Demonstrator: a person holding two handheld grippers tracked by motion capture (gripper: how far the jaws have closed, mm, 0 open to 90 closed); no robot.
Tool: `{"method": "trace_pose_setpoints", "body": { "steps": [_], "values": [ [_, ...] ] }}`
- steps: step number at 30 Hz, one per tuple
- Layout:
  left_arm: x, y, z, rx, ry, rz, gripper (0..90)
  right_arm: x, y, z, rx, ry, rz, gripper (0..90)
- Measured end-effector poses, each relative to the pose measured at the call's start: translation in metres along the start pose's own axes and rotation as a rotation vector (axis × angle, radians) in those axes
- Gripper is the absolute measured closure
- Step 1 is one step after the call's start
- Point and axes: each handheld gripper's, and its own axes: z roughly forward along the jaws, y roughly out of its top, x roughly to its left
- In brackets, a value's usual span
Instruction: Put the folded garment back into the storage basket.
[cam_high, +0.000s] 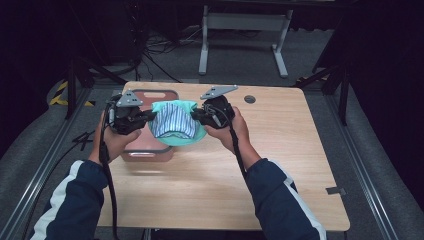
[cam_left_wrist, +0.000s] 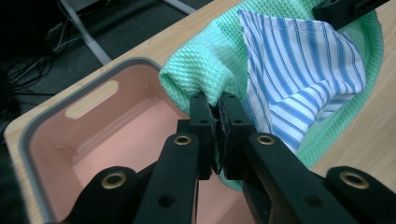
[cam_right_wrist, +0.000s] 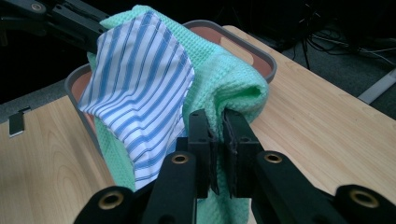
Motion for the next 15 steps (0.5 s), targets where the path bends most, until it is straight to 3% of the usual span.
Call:
{"method": "trace_pose_setpoints", "body": {
  "steps": [15],
  "values": [
    [0.024,-0.013,-0.02,0.015,0.066,-0.019,85.6,0.017,0.022,0.032,0.009,0.029,-0.02,82.6]
  ]
}}
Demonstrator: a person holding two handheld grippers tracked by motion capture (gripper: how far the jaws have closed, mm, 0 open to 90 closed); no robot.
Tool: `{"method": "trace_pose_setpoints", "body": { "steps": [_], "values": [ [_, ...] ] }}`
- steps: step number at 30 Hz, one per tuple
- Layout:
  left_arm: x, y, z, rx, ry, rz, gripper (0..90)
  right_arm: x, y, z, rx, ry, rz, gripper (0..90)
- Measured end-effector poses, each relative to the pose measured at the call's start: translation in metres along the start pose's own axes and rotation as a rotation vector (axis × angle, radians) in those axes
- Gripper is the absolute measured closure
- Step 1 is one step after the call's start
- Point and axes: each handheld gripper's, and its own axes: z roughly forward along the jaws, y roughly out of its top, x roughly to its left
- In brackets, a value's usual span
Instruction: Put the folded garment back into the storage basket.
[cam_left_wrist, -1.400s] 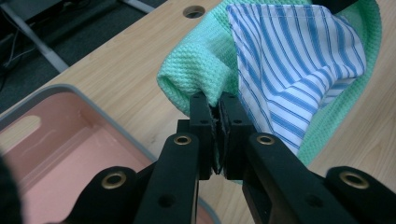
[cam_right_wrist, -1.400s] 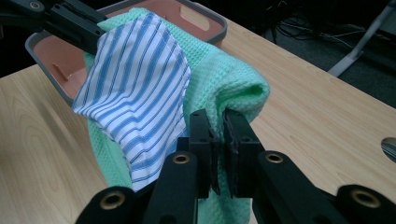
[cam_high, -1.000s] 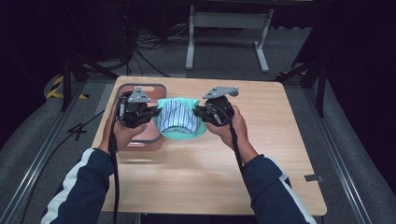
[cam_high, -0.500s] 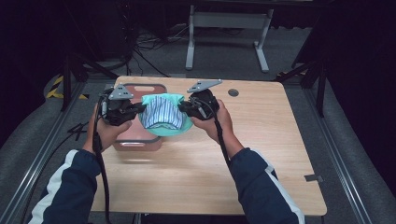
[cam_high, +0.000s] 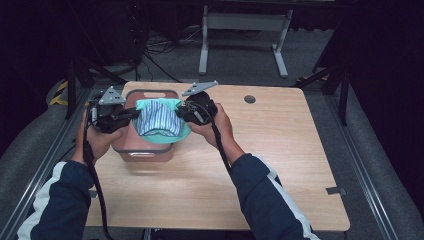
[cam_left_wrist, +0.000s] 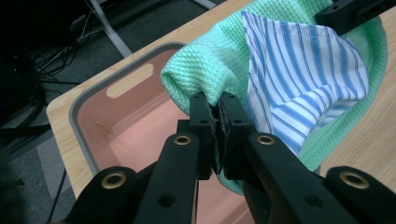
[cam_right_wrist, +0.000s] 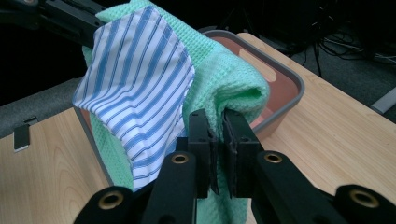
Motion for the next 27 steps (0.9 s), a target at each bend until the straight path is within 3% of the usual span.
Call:
{"method": "trace_pose_setpoints", "body": {
  "steps": [6,12,27],
  "values": [
    [0.01,-0.006,-0.006,0.008,0.022,-0.027,85.6,0.008,0.008,0.013,0.003,0.013,-0.007,82.6],
    [0.017,-0.011,-0.008,0.021,0.031,-0.029,85.6,0.013,0.011,0.023,0.016,0.022,-0.015,82.5],
    [0.033,-0.028,-0.002,0.048,0.058,-0.056,85.5,0.026,0.009,0.057,0.05,0.04,-0.02,82.2]
  ]
}}
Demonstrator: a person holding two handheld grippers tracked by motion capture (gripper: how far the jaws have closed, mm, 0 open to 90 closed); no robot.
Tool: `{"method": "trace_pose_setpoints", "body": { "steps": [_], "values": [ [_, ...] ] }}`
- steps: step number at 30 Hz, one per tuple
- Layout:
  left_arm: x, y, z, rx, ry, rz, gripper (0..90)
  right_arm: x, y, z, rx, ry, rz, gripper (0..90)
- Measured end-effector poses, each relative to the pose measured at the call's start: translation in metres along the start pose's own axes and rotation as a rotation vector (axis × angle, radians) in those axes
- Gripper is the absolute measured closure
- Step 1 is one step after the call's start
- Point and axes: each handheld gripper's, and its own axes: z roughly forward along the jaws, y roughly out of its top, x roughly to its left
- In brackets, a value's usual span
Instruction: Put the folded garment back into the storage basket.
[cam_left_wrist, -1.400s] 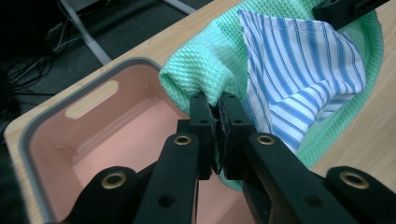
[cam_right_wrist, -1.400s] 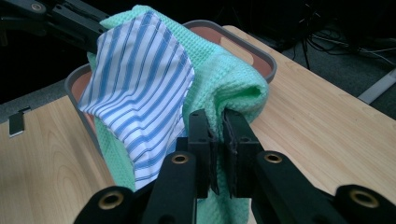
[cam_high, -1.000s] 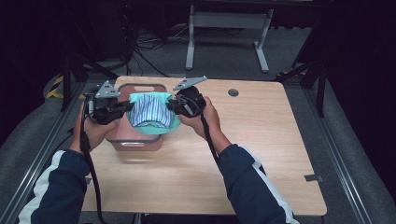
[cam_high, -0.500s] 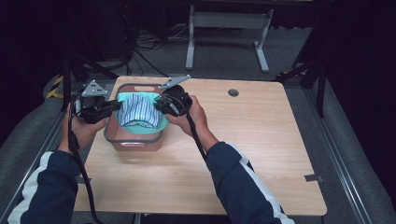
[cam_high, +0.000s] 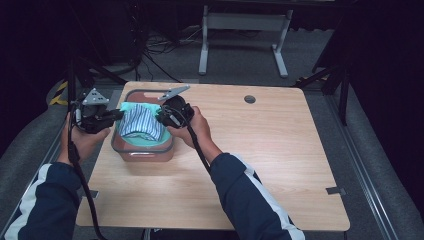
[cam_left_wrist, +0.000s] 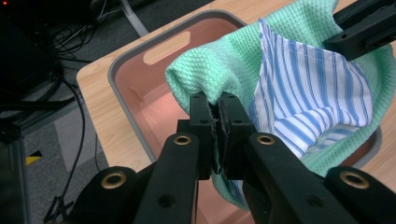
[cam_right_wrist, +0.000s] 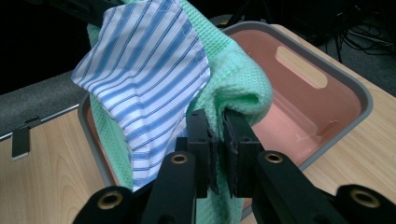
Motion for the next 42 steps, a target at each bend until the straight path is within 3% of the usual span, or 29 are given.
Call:
{"method": "trace_pose_setpoints", "body": {
  "steps": [7,13,21,25,31,39,42],
  "values": [
    [0.006,-0.008,0.008,0.005,0.011,-0.021,85.5,0.0,-0.001,0.009,0.014,0.004,0.001,82.0],
    [0.008,-0.011,0.016,0.01,0.02,-0.017,85.5,-0.001,-0.004,0.016,0.025,0.001,0.006,81.8],
    [0.013,-0.015,0.033,0.032,0.011,-0.046,85.3,-0.007,-0.01,0.027,0.043,-0.01,0.019,80.9],
    [0.015,-0.017,0.039,0.046,0.028,-0.067,77.7,-0.009,-0.013,0.032,0.053,-0.017,0.028,76.2],
    [0.014,-0.021,0.04,0.031,0.042,-0.072,68.9,-0.014,-0.016,0.031,0.049,-0.037,0.04,71.6],
    [0.005,-0.023,0.033,-0.001,0.028,-0.042,68.7,-0.016,-0.021,0.026,0.051,-0.041,0.033,67.0],
    [-0.001,-0.023,0.029,-0.02,0.032,-0.04,68.3,-0.015,-0.023,0.021,0.046,-0.042,0.004,65.7]
  ]
}}
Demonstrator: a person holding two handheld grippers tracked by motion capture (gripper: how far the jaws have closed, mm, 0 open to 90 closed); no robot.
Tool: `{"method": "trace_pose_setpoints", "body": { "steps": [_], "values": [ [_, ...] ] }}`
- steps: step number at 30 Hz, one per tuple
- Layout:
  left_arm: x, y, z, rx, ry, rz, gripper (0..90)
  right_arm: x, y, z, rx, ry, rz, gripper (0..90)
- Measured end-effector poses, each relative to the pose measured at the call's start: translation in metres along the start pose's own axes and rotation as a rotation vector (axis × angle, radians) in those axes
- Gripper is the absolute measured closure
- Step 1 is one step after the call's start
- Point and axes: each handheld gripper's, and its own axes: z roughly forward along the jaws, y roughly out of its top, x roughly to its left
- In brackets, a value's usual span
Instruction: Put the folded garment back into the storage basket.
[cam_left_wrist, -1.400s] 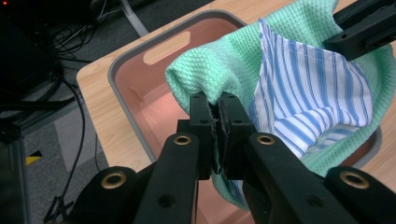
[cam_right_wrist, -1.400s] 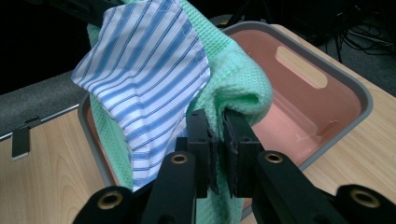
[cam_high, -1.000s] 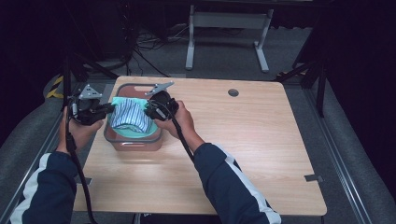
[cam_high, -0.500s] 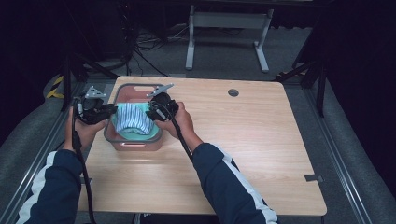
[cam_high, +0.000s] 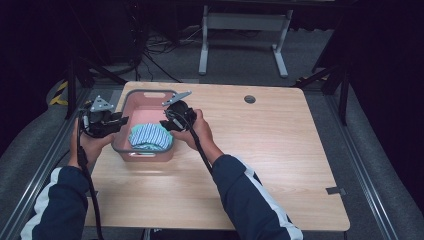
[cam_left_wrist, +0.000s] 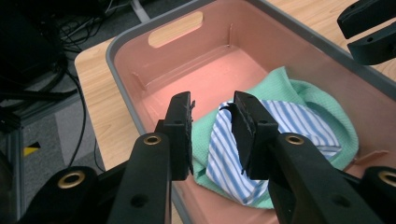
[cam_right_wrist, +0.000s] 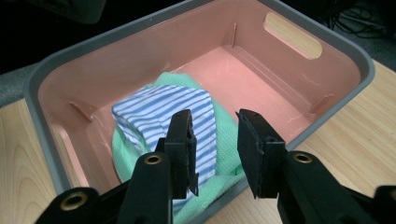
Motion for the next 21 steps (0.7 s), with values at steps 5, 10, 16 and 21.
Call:
{"method": "trace_pose_setpoints", "body": {
  "steps": [5,10,16,21],
  "values": [
    [-0.012,0.004,-0.007,-0.029,0.017,-0.003,67.8,0.0,-0.004,-0.011,0.002,-0.011,-0.025,63.7],
    [-0.029,0.009,-0.012,-0.05,0.017,0.018,63.3,-0.003,-0.01,-0.024,-0.003,-0.022,-0.046,61.3],
    [-0.049,0.015,-0.013,-0.068,0.003,0.034,61.2,-0.008,-0.018,-0.039,0.0,-0.047,-0.059,60.1],
    [-0.064,0.019,-0.013,-0.092,-0.013,0.041,57.4,-0.011,-0.026,-0.056,0.004,-0.071,-0.084,58.5]
  ]
}}
